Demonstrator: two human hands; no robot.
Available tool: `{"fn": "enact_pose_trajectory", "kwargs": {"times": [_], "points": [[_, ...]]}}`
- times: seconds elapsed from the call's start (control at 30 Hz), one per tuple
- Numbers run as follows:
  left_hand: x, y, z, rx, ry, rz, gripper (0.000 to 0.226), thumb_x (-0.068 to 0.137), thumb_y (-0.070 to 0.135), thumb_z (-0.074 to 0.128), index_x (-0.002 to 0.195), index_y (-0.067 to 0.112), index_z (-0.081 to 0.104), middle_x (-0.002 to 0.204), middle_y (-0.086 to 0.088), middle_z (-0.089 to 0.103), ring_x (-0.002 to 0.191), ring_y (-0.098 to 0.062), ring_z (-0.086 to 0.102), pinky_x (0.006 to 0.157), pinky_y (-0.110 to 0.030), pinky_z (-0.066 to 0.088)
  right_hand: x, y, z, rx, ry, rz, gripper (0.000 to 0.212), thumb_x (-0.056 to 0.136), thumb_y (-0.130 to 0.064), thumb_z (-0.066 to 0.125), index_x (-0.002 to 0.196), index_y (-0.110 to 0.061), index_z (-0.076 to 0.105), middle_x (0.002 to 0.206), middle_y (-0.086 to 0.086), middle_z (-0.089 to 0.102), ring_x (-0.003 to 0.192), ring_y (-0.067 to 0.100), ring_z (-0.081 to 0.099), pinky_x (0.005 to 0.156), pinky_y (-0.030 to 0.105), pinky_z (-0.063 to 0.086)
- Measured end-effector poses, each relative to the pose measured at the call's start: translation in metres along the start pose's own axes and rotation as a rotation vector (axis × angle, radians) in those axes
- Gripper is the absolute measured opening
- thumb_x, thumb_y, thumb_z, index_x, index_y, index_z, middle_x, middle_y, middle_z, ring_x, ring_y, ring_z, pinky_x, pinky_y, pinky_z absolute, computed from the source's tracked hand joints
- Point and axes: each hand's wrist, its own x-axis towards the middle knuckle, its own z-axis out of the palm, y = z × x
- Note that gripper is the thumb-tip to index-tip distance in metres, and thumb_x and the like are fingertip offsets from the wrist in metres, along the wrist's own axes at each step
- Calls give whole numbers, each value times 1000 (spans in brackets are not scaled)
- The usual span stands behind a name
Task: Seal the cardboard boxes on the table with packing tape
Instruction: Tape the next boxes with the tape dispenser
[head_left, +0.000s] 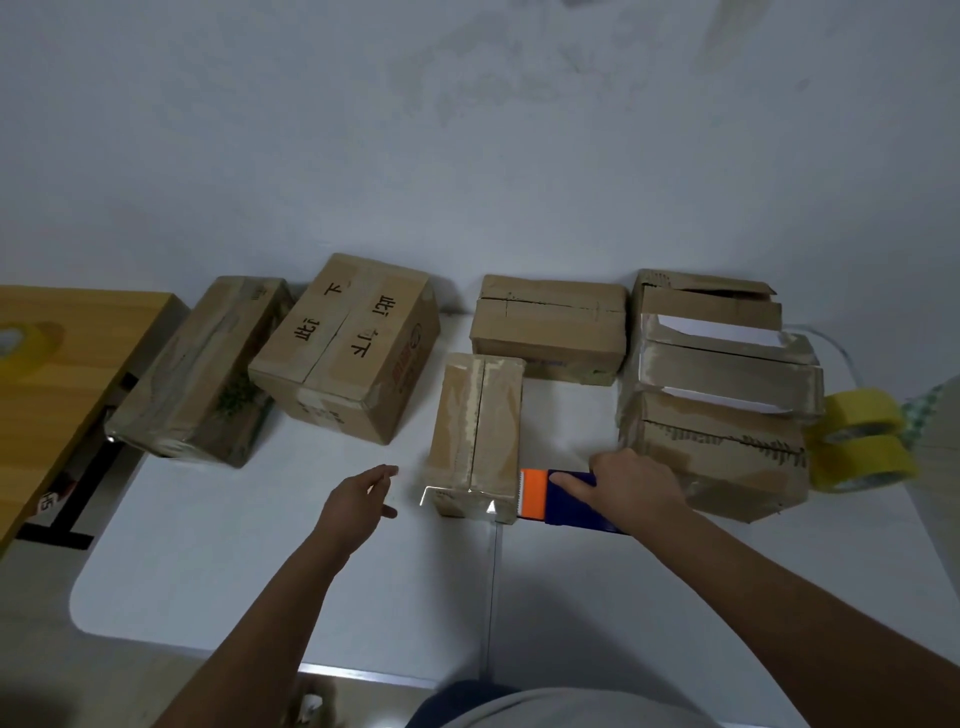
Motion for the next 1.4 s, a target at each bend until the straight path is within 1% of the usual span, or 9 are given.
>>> {"fn": "enact_pose_trajectory", "kwargs": {"times": [0.13, 0.2, 0.33, 0.43, 0.63, 0.83, 0.93, 1.07, 1.4], "points": [[-2, -9, -2, -274, 20, -195, 45, 107, 18, 41, 151, 12, 35, 132, -8, 57, 97, -28, 71, 100, -41, 50, -2, 1, 1, -6, 1, -4, 66, 91, -74, 30, 98, -16, 62, 80, -1, 56, 73, 15, 56, 63, 25, 43], [-5, -12, -5, -131, 84, -195, 50, 106, 16, 40, 154, 11, 28, 148, -16, 47, 123, -33, 58, 109, -43, 42, -2, 1, 2, -19, 9, 1, 65, 91, -74, 30, 95, -17, 61, 79, -1, 56, 72, 14, 55, 62, 25, 43], [-23, -2, -3, 291, 311, 495, 50, 97, -9, 43, 144, 7, 50, 147, -11, 51, 135, -28, 48, 115, -33, 32, -1, 0, 3, -25, 18, 8, 59, 90, -75, 29, 85, -20, 51, 74, -3, 51, 72, 15, 55, 62, 26, 42], [-16, -6, 18, 573, 109, 941, 71, 77, -16, 40, 141, 10, 54, 147, -5, 50, 139, -18, 44, 121, -28, 23, 0, -1, 6, -7, 11, 13, 60, 90, -75, 29, 86, -19, 51, 73, -3, 51, 73, 15, 56, 63, 26, 42], [-12, -12, 31, 749, 28, 968, 91, 60, -22, 63, 142, 16, 54, 148, 2, 50, 138, -14, 45, 119, -31, 28, -4, 0, 13, 54, 4, 46, 60, 90, -74, 31, 82, -18, 51, 69, -3, 50, 72, 16, 57, 62, 27, 43], [2, 41, 35, 777, -6, 1109, 55, 68, -4, 78, 119, 15, 70, 131, -4, 65, 119, -23, 63, 104, -43, 50, -8, 1, 23, 153, 18, 75, 57, 90, -74, 35, 69, -22, 47, 65, -5, 50, 63, 12, 53, 56, 25, 39], [9, 72, 61, 776, -210, 946, 46, 106, 29, 42, 151, 19, 39, 162, 1, 27, 150, -14, 22, 124, -38, 18, -7, 5, 27, 174, 23, 85, 62, 88, -75, 35, 68, -19, 50, 64, -2, 51, 61, 14, 54, 57, 28, 41], [25, 62, 87, 969, -185, 897, 60, 103, 57, 9, 158, 32, 10, 165, 11, -7, 151, -10, -15, 123, -45, -8, -7, 10, 28, 171, 33, 89, 65, 88, -76, 36, 69, -16, 54, 63, 0, 52, 59, 16, 53, 57, 30, 43], [31, 54, 89, 1003, -132, 945, 59, 102, 57, 6, 157, 36, 8, 166, 10, -6, 151, -11, -16, 123, -48, -6, -19, 34, 26, 160, 33, 30, 65, 89, -74, 33, 82, -15, 60, 71, 2, 59, 67, 17, 59, 70, 35, 55]]}}
